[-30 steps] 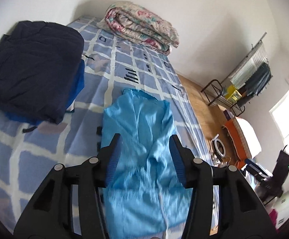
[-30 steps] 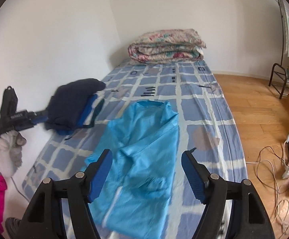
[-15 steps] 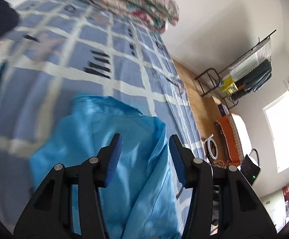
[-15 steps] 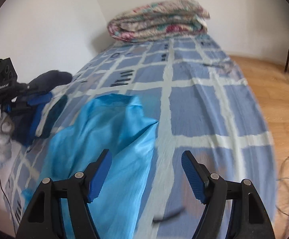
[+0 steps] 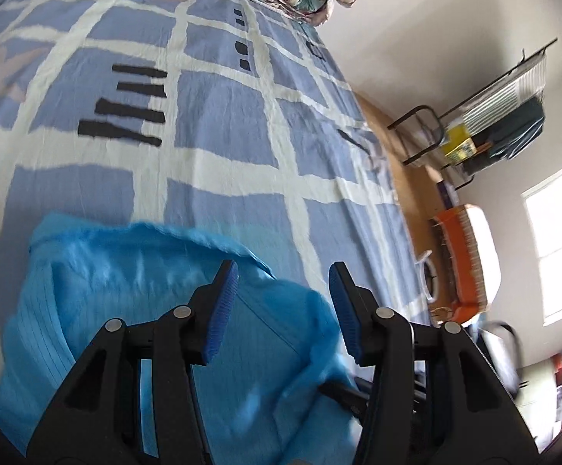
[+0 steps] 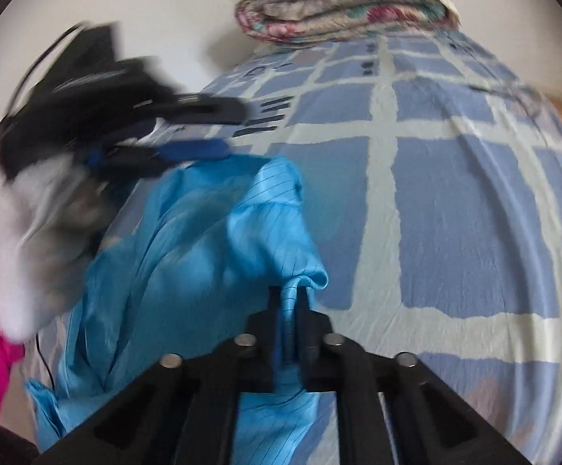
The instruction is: Fold large clothes
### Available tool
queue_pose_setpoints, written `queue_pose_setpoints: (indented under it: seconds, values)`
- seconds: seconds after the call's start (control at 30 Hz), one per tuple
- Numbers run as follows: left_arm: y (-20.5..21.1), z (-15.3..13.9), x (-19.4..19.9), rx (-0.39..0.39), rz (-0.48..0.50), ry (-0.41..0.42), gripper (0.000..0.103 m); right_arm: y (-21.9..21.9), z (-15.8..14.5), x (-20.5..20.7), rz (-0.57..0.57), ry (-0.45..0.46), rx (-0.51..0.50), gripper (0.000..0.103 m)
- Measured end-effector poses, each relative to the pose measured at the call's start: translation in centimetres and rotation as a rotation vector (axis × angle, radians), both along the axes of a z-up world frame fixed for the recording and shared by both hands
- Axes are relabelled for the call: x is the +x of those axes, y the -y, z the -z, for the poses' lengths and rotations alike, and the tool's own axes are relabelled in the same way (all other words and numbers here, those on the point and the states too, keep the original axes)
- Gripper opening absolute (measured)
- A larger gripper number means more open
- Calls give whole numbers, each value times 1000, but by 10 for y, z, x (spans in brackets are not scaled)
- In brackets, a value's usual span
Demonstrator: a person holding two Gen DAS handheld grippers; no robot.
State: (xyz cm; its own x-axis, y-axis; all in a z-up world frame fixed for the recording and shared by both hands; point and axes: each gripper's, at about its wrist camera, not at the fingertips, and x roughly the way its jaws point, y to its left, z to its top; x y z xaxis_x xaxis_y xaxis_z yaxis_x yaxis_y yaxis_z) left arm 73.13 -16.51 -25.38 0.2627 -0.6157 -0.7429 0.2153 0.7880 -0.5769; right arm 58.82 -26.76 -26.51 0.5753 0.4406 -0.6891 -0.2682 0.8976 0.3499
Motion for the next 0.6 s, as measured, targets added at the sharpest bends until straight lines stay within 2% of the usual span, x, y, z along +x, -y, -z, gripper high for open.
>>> queue_pose_setpoints:
  seconds: [0.07, 0.17, 0.3, 0.43, 0.5, 0.6]
  values:
    - [-1, 1, 4, 15, -13, -10, 50, -7, -7, -9, 9, 25, -52, 0]
    - [-7, -3, 5, -16, -27, -24, 50, -14, -17, -22, 15, 63, -64, 0]
    - [-7, -19, 0, -2, 19, -15, 50, -24, -26, -36, 0, 109, -88, 0]
    - [9, -31, -6, 90, 99, 16, 50, -36, -30, -32, -24, 123, -133, 0]
    - [25, -30, -10, 169, 152, 30, 51, -33, -31, -28, -11, 120, -101, 0]
    - [52, -17, -15, 250, 242, 1, 56, -32, -31, -33, -5, 120, -66, 0]
